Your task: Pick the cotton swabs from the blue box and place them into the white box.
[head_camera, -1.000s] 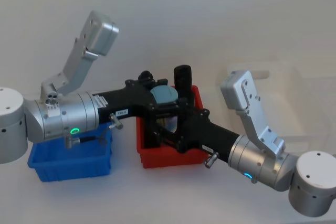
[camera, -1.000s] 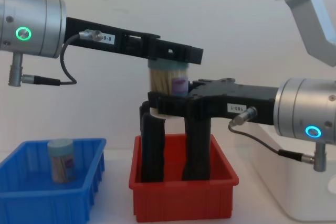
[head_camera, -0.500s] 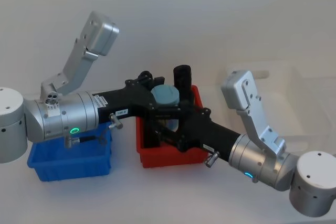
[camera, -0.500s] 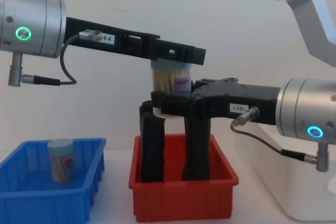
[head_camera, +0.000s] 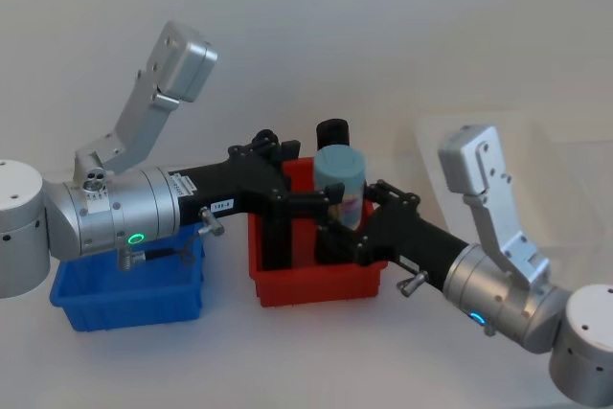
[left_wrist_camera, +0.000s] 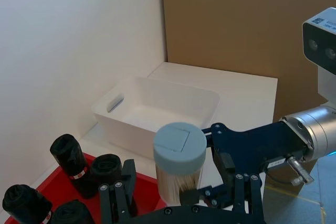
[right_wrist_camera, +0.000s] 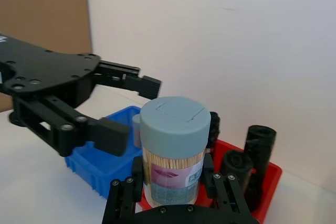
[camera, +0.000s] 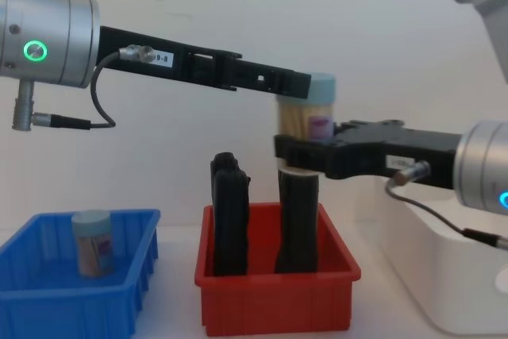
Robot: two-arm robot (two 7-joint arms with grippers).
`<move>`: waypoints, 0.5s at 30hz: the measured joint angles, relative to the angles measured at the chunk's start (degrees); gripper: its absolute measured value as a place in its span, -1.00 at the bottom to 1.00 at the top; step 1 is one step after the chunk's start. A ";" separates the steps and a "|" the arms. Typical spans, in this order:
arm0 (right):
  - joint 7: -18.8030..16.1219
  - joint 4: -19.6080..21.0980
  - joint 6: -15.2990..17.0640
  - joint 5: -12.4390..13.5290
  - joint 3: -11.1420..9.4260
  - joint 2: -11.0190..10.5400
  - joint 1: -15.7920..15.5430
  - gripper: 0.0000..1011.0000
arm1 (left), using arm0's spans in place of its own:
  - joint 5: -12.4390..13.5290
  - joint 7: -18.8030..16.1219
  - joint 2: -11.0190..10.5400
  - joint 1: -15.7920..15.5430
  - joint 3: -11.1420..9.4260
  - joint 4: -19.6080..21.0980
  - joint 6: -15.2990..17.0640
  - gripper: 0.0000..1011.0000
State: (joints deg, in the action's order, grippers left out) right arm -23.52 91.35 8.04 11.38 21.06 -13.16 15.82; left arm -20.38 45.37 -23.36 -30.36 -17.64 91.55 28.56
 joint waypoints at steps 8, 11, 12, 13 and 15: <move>5.13 1.60 0.07 2.29 -1.74 -2.10 -1.91 0.27 | 0.00 0.00 0.00 0.00 0.00 0.00 0.00 0.99; 7.59 2.33 -0.04 3.38 -2.79 -3.31 -2.90 0.27 | 0.00 0.00 0.00 0.00 0.00 0.00 0.00 0.99; 8.14 2.42 -0.09 3.62 -2.95 -3.48 -3.04 0.27 | -0.01 0.00 0.00 0.00 0.00 0.00 0.00 0.99; 8.14 2.42 -0.09 3.62 -2.95 -3.48 -3.04 0.27 | 0.00 0.00 0.00 0.00 0.00 0.00 0.00 0.99; 10.08 2.81 -0.25 4.45 -3.89 -4.45 -3.76 0.27 | -0.01 0.00 0.00 0.00 0.00 0.00 0.00 0.99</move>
State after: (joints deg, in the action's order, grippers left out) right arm -13.43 94.16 7.79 15.83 17.17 -17.61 12.05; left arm -20.39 45.37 -23.36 -30.36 -17.64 91.55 28.56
